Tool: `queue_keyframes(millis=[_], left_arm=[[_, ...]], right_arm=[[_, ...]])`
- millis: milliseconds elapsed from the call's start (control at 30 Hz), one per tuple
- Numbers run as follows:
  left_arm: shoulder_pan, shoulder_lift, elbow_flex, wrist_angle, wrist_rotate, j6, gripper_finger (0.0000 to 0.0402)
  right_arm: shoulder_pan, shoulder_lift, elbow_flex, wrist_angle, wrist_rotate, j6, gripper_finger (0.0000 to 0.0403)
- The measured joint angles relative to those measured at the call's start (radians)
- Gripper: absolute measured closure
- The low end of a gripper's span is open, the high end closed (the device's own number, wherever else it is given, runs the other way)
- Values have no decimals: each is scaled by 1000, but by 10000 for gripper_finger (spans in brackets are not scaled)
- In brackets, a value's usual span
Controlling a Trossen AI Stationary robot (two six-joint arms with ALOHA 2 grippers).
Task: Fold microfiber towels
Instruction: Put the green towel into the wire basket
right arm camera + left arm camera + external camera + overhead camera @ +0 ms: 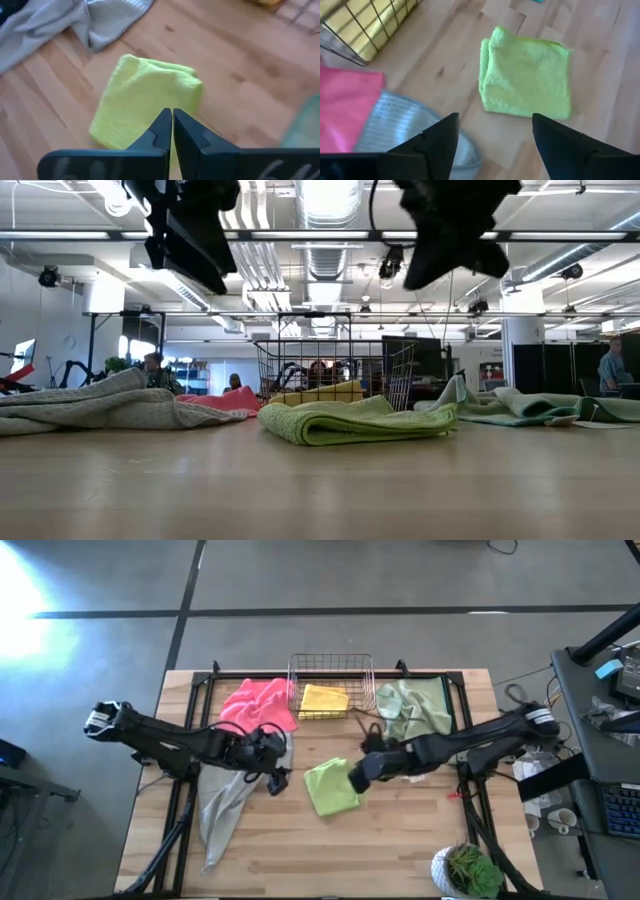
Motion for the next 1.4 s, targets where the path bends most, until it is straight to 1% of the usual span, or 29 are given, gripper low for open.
queue_keyframes(millis=[100,233,333,433,533,633,800,867,1000,1067,1200,1233,1333,1400], left_arm=[[1,21,0,12,30,-34,164],[1,58,0,75,71,-65,164],[7,101,-8,147,89,-124,164],[15,146,-28,218,101,-197,164],[20,178,-69,255,107,-347,164],[20,197,-117,330,107,-431,164],[31,222,-198,503,100,-535,164],[35,235,-226,587,90,-579,164],[42,281,-248,652,89,-644,165],[43,301,-249,654,89,-666,165],[42,313,-257,651,92,-686,165],[42,313,-259,650,93,-686,165],[43,312,-260,651,97,-686,165],[43,313,-261,653,97,-686,165]], right_arm=[[-21,-82,-4,-93,1,-56,375],[-56,-170,-16,-173,-1,-131,339],[-87,-219,-46,-166,-52,-196,308],[-117,-236,-90,-158,-105,-250,282],[-140,-237,-157,-129,-154,-290,265],[-159,-235,-238,-34,-222,-320,259],[-189,-230,-377,249,-336,-323,259],[-199,-230,-421,366,-341,-283,259],[-220,-226,-489,547,-328,-224,259],[-230,-216,-500,596,-323,-195,259],[-239,-169,-504,625,-305,-166,259],[-240,-150,-505,626,-305,-163,259],[-241,-72,-503,701,-308,-147,259],[-242,-16,-497,712,-307,-145,259]])
